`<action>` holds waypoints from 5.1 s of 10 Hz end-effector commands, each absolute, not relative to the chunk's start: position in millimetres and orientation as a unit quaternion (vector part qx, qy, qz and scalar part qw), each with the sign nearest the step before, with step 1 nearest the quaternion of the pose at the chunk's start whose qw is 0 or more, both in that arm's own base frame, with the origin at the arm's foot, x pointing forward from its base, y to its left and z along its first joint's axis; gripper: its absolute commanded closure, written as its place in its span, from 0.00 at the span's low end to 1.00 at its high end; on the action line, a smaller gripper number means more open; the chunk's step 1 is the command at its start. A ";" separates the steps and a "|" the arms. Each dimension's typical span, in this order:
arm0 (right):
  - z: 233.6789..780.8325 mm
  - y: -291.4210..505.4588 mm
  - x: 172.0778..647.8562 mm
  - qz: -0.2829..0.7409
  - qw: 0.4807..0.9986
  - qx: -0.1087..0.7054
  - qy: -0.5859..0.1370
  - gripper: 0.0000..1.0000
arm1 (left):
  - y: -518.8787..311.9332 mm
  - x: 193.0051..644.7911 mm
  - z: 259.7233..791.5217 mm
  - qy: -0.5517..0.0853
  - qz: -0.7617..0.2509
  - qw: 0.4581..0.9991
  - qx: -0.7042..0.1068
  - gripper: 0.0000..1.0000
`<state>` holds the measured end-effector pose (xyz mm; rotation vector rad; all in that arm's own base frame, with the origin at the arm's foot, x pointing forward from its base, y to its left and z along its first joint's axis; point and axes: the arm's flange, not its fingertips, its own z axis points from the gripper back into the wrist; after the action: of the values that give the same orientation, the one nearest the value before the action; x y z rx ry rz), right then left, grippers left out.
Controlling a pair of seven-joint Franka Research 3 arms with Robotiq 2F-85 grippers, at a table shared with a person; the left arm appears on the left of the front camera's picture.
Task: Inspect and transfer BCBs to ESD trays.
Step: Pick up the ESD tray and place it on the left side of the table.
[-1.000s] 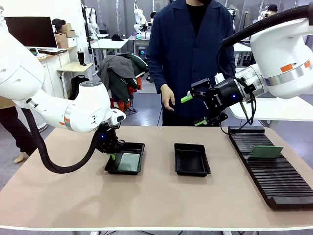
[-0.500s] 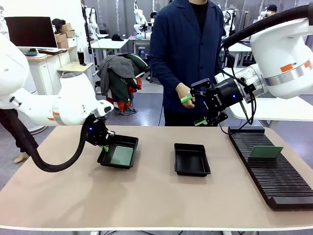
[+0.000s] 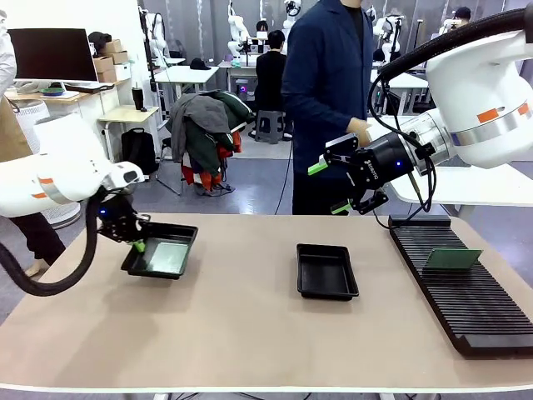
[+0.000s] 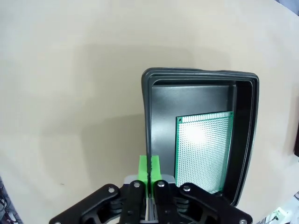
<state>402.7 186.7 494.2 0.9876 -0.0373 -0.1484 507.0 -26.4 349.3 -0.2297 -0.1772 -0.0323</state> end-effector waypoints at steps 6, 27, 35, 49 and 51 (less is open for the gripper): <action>493.1 189.2 406.0 -0.082 0.876 0.476 -0.021 0.00 | 86.0 483.0 328.7 -0.084 0.003 0.986 -0.146 0.97; 493.1 189.2 406.0 -0.082 0.876 0.476 -0.021 0.00 | 99.7 463.2 310.1 -0.097 0.029 0.987 -0.127 0.74; 493.1 189.2 406.0 -0.082 0.876 0.476 -0.021 0.00 | 76.0 452.1 397.5 -0.066 -0.018 0.997 -0.031 0.27; 493.1 189.2 406.0 -0.082 0.876 0.476 -0.021 0.00 | 56.2 451.0 464.0 -0.064 -0.015 0.998 -0.006 0.27; 493.1 189.2 406.0 -0.082 0.876 0.476 -0.021 0.00 | 56.2 451.0 464.0 -0.064 -0.015 0.998 -0.006 0.27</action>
<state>403.0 186.7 494.1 0.9875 -0.0372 -0.1487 452.5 57.1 467.0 -0.0136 -0.1239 -0.0277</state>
